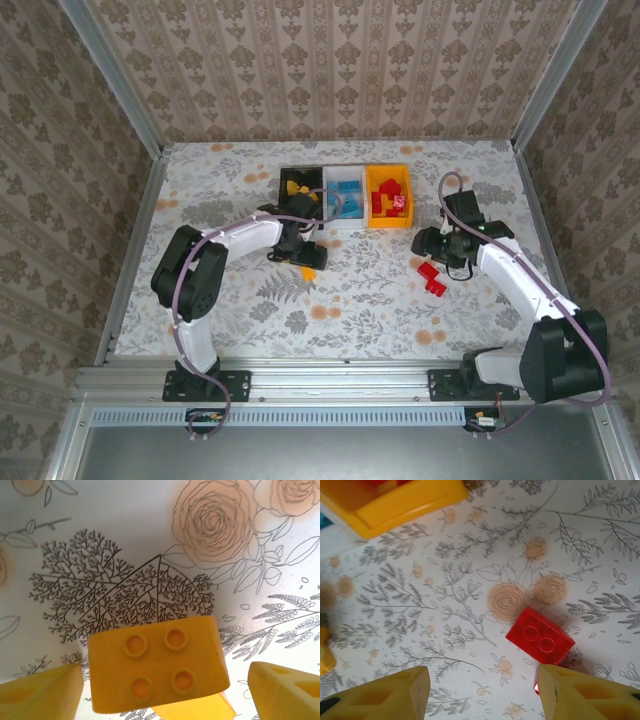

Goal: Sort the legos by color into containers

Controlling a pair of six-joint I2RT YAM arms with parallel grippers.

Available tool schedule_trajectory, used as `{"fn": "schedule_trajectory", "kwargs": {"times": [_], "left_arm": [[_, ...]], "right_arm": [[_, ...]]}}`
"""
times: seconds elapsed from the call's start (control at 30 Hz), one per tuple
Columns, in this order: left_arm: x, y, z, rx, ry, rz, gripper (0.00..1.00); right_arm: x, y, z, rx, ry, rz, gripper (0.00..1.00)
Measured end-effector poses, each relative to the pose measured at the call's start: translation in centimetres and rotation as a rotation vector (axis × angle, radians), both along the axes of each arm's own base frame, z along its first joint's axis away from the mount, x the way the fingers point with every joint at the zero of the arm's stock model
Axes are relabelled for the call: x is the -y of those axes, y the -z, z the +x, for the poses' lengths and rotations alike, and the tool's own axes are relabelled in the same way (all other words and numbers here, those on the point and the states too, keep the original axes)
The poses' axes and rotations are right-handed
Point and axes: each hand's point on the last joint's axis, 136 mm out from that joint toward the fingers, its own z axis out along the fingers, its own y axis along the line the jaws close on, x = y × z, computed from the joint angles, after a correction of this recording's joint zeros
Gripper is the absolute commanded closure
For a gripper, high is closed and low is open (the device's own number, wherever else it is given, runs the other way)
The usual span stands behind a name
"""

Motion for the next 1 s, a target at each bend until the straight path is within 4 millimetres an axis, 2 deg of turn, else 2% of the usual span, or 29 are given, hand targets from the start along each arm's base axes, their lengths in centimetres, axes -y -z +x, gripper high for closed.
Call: {"fn": "schedule_trajectory", "kwargs": {"times": [0.13, 0.27, 0.5, 0.6, 0.7, 0.87, 1.0], "left_arm": [[-0.3, 0.4, -0.3, -0.015, 0.012, 0.017, 0.32], [-0.2, 0.4, -0.3, -0.015, 0.015, 0.017, 0.38], [-0.2, 0.2, -0.2, -0.012, 0.018, 0.015, 0.42], [-0.4, -0.4, -0.1, -0.005, 0.015, 0.01, 0.42], [-0.5, -2.1, 0.2, 0.029, 0.01, -0.013, 0.42], [-1.1, -6.2, 1.2, 0.115, -0.002, -0.068, 0.42], [-1.4, -8.2, 2.3, 0.158, -0.014, -0.091, 0.42]], "right_arm": [[0.8, 2.1, -0.7, -0.084, 0.017, -0.047, 0.32], [1.7, 4.3, -1.6, -0.17, 0.023, -0.104, 0.3], [2.4, 7.6, -2.0, -0.285, 0.017, -0.156, 0.29], [2.3, 8.4, -1.3, -0.31, 0.016, -0.161, 0.29], [2.2, 9.0, -0.5, -0.312, 0.016, -0.162, 0.29], [2.1, 9.7, 0.6, -0.314, 0.017, -0.161, 0.32], [2.0, 9.8, 1.0, -0.31, 0.021, -0.16, 0.32]]}}
